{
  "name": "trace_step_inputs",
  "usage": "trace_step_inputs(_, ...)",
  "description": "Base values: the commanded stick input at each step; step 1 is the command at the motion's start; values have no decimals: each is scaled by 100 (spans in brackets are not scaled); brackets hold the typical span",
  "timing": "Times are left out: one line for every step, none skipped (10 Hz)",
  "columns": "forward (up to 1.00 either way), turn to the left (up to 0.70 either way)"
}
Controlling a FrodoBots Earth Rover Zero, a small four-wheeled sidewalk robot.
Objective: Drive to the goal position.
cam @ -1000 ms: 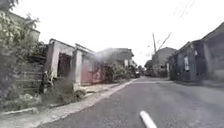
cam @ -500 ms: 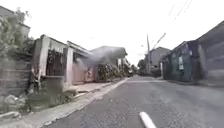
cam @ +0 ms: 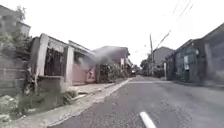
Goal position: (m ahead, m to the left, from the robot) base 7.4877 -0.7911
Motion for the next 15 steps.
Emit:
trace_step_inputs(50, -50)
trace_step_inputs(50, -50)
trace_step_inputs(50, -50)
trace_step_inputs(50, -50)
trace_step_inputs(50, -50)
trace_step_inputs(50, -50)
trace_step_inputs(50, -50)
trace_step_inputs(50, -50)
trace_step_inputs(50, -50)
trace_step_inputs(50, -50)
trace_step_inputs(50, -50)
trace_step_inputs(50, -50)
trace_step_inputs(50, -50)
trace_step_inputs(50, -50)
trace_step_inputs(50, -50)
